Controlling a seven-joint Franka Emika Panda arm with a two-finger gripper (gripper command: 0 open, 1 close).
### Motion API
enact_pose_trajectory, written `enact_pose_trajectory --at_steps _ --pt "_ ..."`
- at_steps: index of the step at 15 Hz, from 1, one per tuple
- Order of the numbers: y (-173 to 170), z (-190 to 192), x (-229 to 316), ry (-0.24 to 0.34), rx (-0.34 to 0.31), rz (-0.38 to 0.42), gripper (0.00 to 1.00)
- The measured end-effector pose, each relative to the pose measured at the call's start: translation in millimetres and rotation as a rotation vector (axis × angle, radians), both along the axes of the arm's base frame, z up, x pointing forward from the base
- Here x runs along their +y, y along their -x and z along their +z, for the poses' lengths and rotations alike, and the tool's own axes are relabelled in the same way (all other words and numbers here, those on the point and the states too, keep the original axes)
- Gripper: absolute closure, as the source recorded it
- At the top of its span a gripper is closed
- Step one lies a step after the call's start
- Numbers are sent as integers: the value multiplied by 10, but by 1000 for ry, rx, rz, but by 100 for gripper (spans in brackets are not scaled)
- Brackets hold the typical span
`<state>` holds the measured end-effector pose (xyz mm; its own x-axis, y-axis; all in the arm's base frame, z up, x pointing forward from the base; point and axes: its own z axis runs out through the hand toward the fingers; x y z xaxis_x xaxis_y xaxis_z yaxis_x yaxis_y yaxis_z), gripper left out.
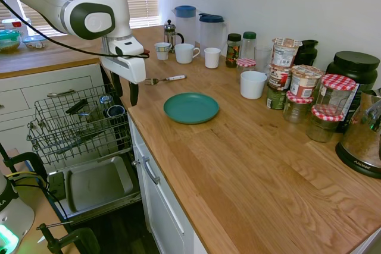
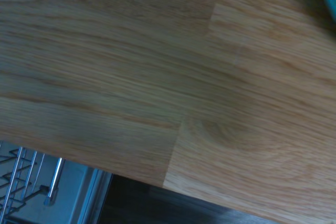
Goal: Put the fork in the dishwasher
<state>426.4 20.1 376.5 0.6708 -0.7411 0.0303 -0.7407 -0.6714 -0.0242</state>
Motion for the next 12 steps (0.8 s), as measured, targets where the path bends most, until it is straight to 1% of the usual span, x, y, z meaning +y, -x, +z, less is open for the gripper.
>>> enact_pose_trajectory --at_steps 3,6,9,12 --pt "-16 10 10 0 -11 -3 0" --pt "-89 86 95 -6 -43 -33 0" --pt "-290 222 253 -19 -86 -83 0" --pt "-566 324 481 -39 -121 -126 0"
